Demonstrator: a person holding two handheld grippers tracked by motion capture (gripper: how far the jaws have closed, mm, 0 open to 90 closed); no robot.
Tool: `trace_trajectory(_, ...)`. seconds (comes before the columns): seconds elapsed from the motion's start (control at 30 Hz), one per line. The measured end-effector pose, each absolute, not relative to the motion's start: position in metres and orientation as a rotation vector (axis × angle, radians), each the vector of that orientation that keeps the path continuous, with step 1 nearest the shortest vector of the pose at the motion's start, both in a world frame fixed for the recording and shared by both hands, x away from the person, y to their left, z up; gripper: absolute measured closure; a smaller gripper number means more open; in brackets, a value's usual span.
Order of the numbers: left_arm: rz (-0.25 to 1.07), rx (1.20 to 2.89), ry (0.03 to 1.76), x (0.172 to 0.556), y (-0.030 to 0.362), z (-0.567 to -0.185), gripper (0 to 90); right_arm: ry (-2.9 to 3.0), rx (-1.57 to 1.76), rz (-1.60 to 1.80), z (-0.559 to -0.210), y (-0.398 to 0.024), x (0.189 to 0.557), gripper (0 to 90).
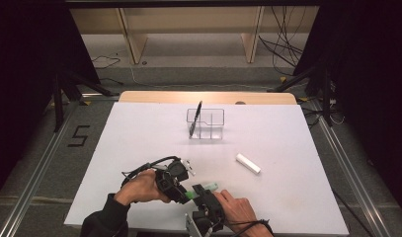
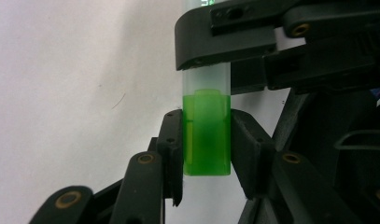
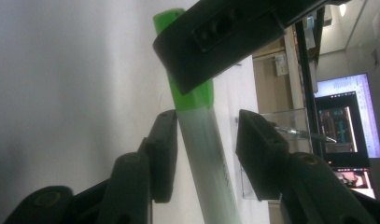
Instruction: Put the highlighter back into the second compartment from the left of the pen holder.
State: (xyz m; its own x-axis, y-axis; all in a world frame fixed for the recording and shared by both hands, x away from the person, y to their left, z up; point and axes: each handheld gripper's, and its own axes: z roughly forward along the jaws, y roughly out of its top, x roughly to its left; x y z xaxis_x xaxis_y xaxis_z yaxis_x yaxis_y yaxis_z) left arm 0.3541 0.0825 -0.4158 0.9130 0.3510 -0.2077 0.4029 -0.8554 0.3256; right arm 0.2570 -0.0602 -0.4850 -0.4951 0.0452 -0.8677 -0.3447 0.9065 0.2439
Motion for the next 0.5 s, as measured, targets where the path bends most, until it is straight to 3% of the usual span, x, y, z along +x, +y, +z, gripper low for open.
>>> trace_trajectory(0.5, -0.228, 2.706, 0.576, 0.3556, 0.0820, -0.4179, 66.4, 1.994, -0.303, 0.414, -0.4941, -0.0588, 0.2542, 73.4)
